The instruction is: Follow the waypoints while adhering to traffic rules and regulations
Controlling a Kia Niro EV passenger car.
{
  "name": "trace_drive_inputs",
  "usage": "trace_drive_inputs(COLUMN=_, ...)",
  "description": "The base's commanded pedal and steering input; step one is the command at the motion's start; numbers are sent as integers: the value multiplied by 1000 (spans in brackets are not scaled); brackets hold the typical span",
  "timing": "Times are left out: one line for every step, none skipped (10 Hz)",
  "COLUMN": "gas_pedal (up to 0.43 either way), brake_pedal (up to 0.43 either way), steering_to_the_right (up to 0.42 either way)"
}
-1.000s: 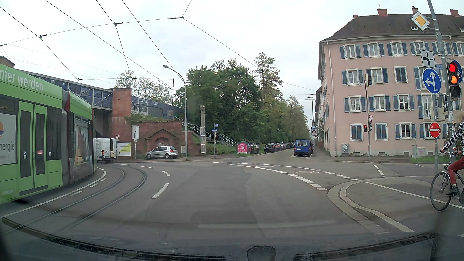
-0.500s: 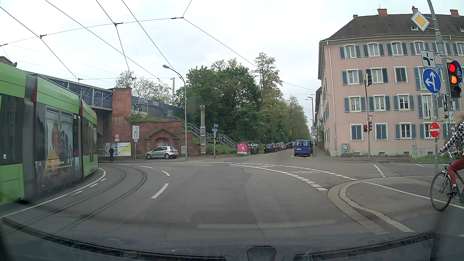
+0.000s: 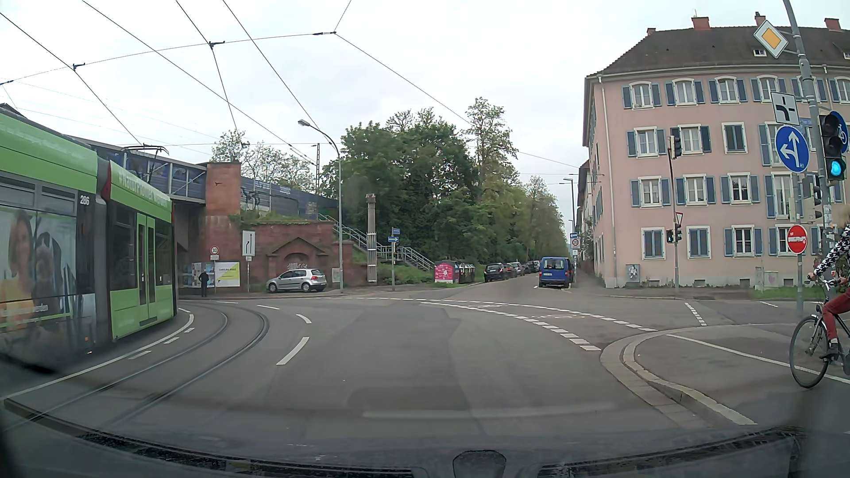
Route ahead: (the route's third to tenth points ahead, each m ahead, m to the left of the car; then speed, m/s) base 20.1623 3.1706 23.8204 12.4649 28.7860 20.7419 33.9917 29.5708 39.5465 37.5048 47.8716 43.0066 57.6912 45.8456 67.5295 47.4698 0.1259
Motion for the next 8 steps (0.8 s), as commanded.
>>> trace_drive_inputs(gas_pedal=209, brake_pedal=0, steering_to_the_right=-8)
trace_drive_inputs(gas_pedal=220, brake_pedal=0, steering_to_the_right=-6)
trace_drive_inputs(gas_pedal=228, brake_pedal=0, steering_to_the_right=-5)
trace_drive_inputs(gas_pedal=280, brake_pedal=0, steering_to_the_right=-5)
trace_drive_inputs(gas_pedal=299, brake_pedal=0, steering_to_the_right=-5)
trace_drive_inputs(gas_pedal=311, brake_pedal=0, steering_to_the_right=-5)
trace_drive_inputs(gas_pedal=319, brake_pedal=0, steering_to_the_right=-5)
trace_drive_inputs(gas_pedal=319, brake_pedal=0, steering_to_the_right=-5)
